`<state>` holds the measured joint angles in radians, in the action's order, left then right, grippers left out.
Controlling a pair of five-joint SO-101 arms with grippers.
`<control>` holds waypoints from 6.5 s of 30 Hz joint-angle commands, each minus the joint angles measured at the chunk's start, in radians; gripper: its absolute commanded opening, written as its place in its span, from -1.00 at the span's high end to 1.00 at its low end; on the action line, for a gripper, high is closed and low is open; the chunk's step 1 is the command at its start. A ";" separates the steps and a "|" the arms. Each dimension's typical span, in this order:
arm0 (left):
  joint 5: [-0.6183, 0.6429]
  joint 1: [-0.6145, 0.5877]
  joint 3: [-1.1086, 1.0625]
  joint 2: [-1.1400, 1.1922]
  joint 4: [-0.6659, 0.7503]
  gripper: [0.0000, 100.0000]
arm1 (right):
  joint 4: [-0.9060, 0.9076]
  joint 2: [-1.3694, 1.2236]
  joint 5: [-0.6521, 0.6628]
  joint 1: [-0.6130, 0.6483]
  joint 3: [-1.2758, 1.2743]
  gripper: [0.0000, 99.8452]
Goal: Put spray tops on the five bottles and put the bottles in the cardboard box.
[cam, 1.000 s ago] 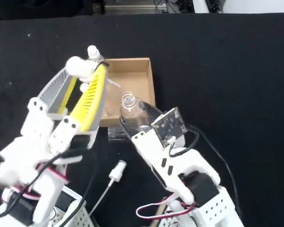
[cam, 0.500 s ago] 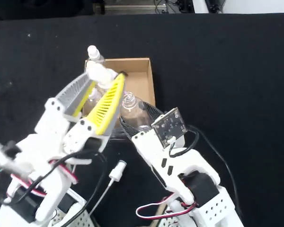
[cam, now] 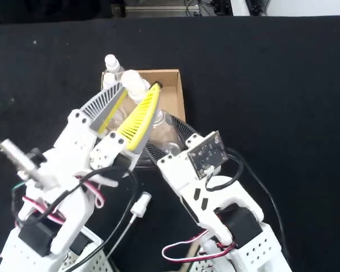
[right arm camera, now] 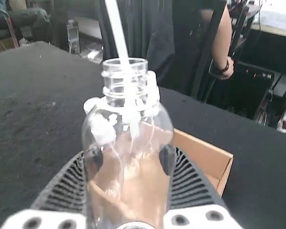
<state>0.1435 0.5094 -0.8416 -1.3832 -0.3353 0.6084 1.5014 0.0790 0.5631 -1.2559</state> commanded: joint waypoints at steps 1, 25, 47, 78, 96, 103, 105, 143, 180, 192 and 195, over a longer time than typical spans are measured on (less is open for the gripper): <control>-0.002 0.007 0.102 0.069 -0.086 0.75 | -0.049 0.022 -0.005 0.012 0.008 0.98; -0.009 -0.042 0.375 0.157 -0.454 0.51 | -0.041 0.022 -0.005 0.012 0.008 0.98; -0.002 -0.974 -0.185 0.160 -0.269 0.51 | -0.315 0.012 -0.006 -0.532 -0.094 0.98; 0.000 -0.993 -0.785 0.158 0.206 0.51 | -1.370 -1.099 -0.003 -1.097 -0.058 0.98; -0.002 -0.992 -0.788 0.160 0.206 0.51 | -1.947 -1.784 -0.006 -1.221 0.070 0.98; -0.002 -0.989 -0.788 0.160 0.206 0.51 | -2.027 -1.923 -0.006 -1.223 0.120 0.98; -0.008 -0.961 -0.788 0.160 0.206 0.51 | -2.104 -1.940 -0.006 -1.220 0.091 0.98; -0.009 -0.928 -0.788 0.160 0.206 0.51 | -2.352 -2.235 0.006 -1.174 0.104 0.64; -0.009 -0.924 -0.788 0.160 0.206 0.51 | -2.348 -1.905 0.078 -1.140 -0.113 0.33; -0.009 -0.924 -0.788 0.160 0.206 0.51 | -2.348 -1.652 0.080 -1.151 -0.285 0.33; -0.009 -0.924 -0.788 0.160 0.206 0.51 | -2.288 -1.566 0.078 -1.177 -0.308 0.33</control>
<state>0.1450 -0.4266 -1.6364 -1.2175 -0.1527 -1.7223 -0.1741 0.1511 -0.5892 -1.5428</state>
